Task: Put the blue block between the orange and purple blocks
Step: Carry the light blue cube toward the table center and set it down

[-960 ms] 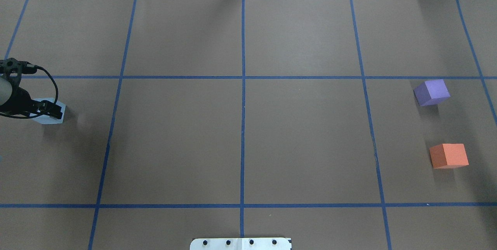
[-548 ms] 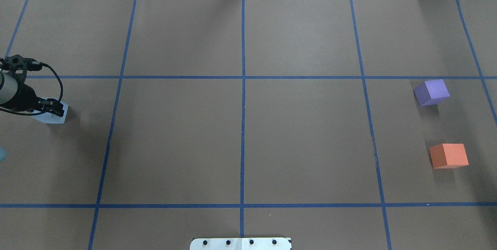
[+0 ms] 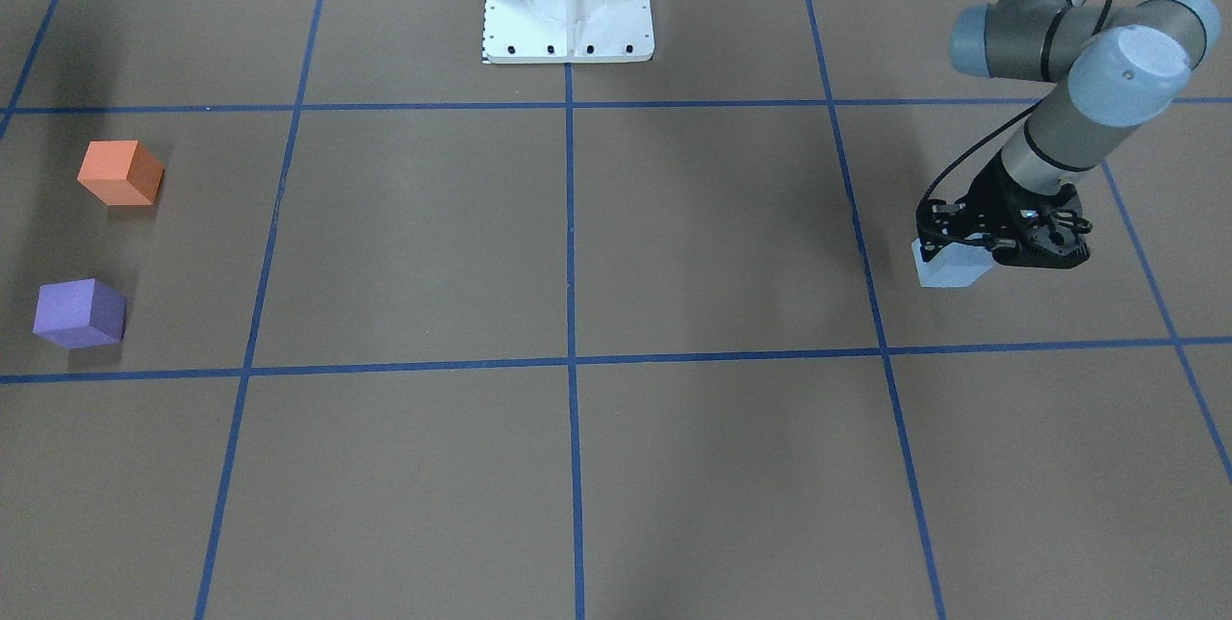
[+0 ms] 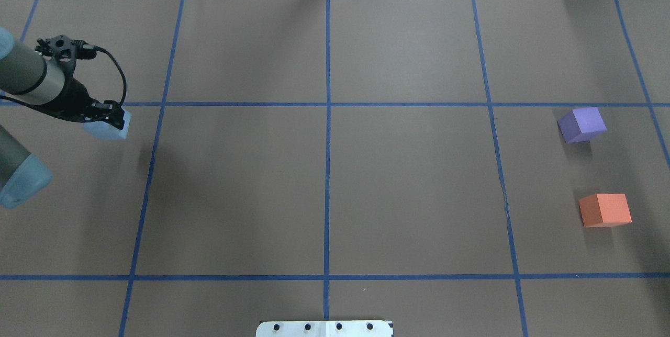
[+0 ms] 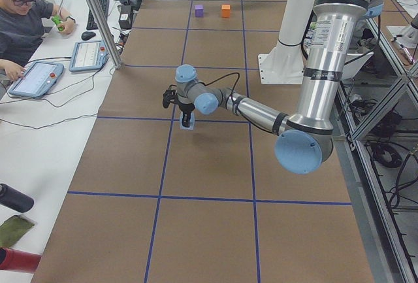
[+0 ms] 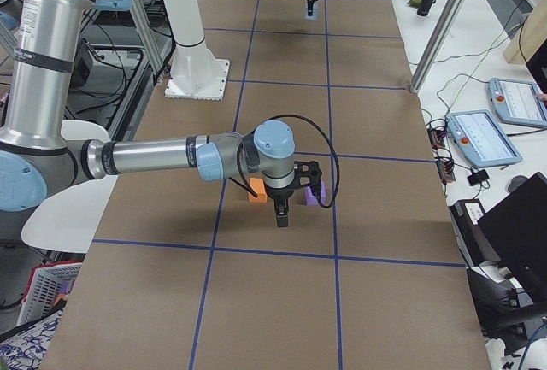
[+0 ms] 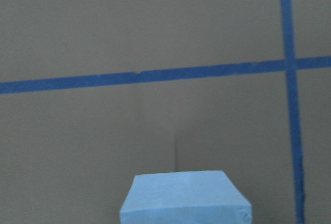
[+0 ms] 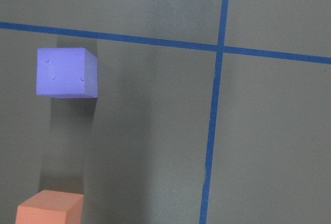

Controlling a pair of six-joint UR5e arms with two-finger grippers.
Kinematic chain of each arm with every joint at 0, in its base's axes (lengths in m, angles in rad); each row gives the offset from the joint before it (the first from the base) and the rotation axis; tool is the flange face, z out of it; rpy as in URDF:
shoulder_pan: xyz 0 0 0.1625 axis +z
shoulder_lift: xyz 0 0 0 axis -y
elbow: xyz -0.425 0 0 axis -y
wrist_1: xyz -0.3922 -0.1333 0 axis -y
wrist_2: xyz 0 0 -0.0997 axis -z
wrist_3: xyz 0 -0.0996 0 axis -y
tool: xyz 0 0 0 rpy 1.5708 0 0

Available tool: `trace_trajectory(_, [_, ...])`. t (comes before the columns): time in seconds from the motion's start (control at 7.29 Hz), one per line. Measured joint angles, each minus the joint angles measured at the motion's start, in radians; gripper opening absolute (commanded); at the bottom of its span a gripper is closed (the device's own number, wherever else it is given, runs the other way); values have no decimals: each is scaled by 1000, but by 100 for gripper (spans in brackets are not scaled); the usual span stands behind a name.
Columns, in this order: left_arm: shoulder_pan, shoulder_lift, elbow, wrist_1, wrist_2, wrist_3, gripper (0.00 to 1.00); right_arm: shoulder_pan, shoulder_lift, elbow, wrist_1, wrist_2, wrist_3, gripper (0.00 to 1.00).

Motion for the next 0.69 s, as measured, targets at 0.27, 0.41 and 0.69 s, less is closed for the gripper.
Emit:
trace_trajectory(0.27, [125, -204, -22, 170, 25, -148, 18, 0, 0, 0, 1, 0, 0, 100])
trace_trajectory(0.41, [203, -306, 0, 212, 68, -235, 19, 0, 0, 0, 0, 0, -1, 100])
trace_trajectory(0.69, [328, -519, 152, 237, 163, -380, 30, 0, 0, 0, 0, 1, 0, 100])
